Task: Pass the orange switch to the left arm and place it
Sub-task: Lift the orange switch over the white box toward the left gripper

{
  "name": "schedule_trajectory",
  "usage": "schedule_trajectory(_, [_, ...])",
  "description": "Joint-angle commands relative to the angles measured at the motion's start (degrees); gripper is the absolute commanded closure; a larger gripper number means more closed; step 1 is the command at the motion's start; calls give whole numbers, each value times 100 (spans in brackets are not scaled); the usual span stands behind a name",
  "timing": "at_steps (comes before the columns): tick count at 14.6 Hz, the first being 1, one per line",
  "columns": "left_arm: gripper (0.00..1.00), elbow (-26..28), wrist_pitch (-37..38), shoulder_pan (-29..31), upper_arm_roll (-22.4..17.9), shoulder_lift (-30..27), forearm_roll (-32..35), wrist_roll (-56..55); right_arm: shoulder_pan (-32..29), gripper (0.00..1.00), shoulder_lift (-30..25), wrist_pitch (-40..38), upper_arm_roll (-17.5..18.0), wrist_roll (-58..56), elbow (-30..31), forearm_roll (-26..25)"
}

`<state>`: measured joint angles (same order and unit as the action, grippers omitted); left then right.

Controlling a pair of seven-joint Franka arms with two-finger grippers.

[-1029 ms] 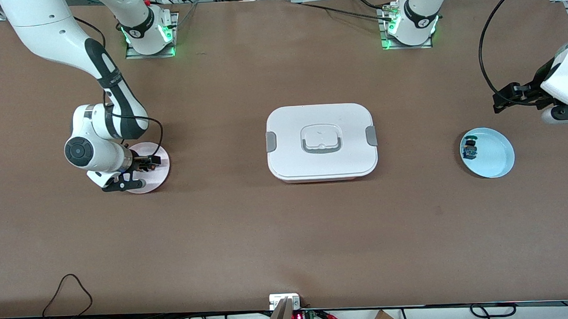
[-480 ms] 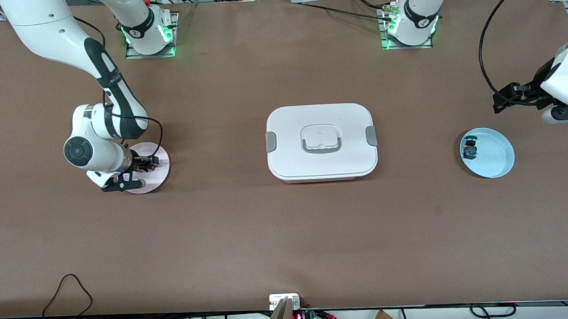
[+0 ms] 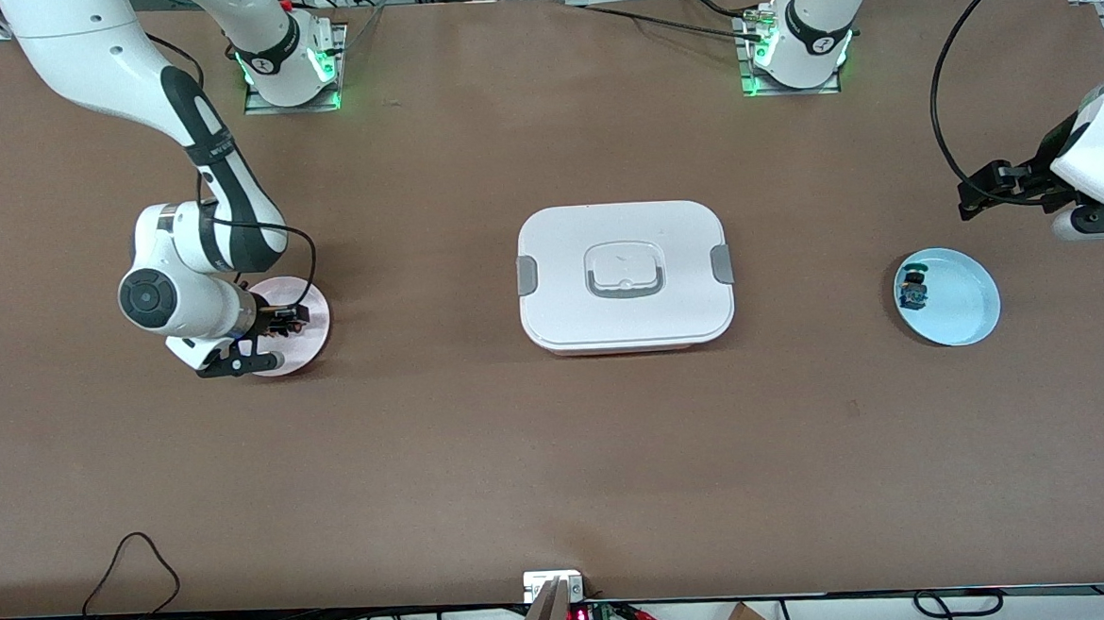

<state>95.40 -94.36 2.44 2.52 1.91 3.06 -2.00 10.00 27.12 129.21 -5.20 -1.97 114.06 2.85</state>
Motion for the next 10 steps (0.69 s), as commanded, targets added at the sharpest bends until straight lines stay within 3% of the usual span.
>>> schedule_trajectory(1, [0,-188,138,11,21,73,-130,-55,2,99,-260,-658,-8,-128,-418,67])
schedule_trajectory(5, [0,-188,138,11,21,73,-130,-55,2,100,-322,-1501,-8,-401,-1297,84])
schedule_trajectory(8, [0,-188,138,11,21,73,-147,-47,2,100,-374,-2380,-17,-488,-2027,715])
schedule_trajectory(10, [0,-188,155,11,30,73,-165,-55,-25,100,-453,-2619,-25,-716,-2204,971])
